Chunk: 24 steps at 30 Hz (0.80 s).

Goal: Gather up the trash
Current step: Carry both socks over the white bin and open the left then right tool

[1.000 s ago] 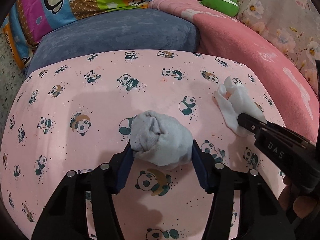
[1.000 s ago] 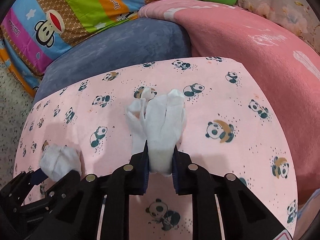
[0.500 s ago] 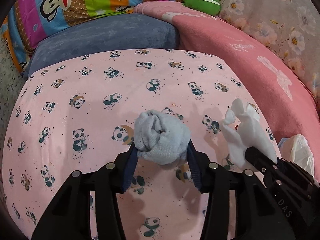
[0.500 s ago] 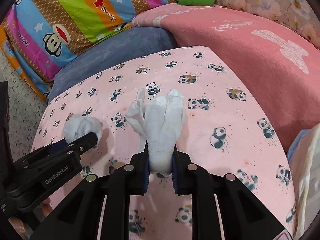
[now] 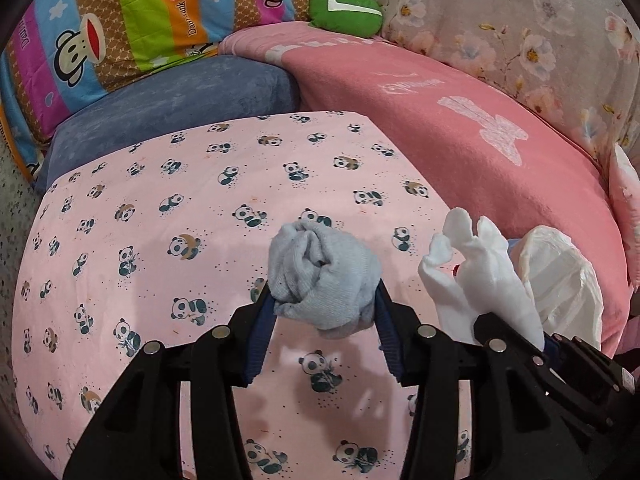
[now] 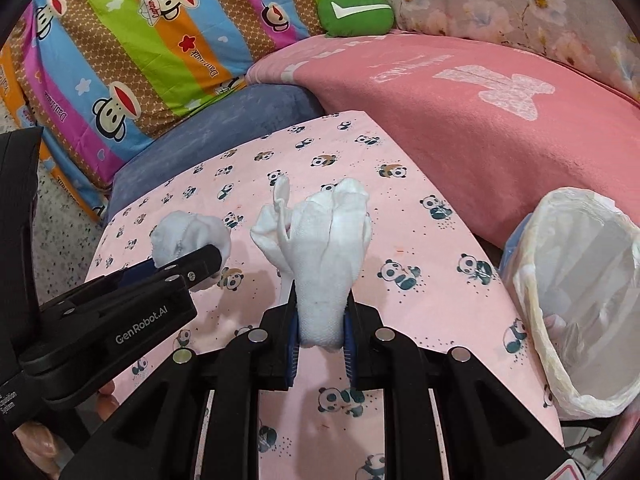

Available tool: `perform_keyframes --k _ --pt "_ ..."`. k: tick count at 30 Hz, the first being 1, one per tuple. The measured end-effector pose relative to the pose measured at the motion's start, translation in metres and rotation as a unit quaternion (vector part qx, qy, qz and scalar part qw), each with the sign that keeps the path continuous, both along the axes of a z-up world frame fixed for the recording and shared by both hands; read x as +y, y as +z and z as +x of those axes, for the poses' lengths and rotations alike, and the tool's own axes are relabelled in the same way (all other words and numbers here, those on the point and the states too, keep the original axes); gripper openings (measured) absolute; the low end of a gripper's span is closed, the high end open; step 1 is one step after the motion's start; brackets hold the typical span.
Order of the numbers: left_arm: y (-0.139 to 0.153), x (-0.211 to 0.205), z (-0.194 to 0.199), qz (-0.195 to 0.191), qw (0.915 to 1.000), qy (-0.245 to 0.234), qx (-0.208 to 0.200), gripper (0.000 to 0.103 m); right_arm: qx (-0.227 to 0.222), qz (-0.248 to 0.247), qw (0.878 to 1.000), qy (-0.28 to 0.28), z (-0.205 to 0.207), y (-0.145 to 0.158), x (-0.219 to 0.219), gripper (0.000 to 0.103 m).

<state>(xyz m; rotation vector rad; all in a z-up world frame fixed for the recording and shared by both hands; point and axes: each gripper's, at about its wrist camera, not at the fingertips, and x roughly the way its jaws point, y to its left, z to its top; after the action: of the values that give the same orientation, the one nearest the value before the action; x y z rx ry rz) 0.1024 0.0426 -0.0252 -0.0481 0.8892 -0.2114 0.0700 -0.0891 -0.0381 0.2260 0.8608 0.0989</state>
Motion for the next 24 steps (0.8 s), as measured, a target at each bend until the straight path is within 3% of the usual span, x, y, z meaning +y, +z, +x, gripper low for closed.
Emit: perform_keyframes --k 24 --pt "0.013 -0.118 -0.037 0.027 0.9932 -0.11 -0.026 0.045 -0.032 -0.004 0.993 -0.111 -0.072 0.016 -0.118 0.018"
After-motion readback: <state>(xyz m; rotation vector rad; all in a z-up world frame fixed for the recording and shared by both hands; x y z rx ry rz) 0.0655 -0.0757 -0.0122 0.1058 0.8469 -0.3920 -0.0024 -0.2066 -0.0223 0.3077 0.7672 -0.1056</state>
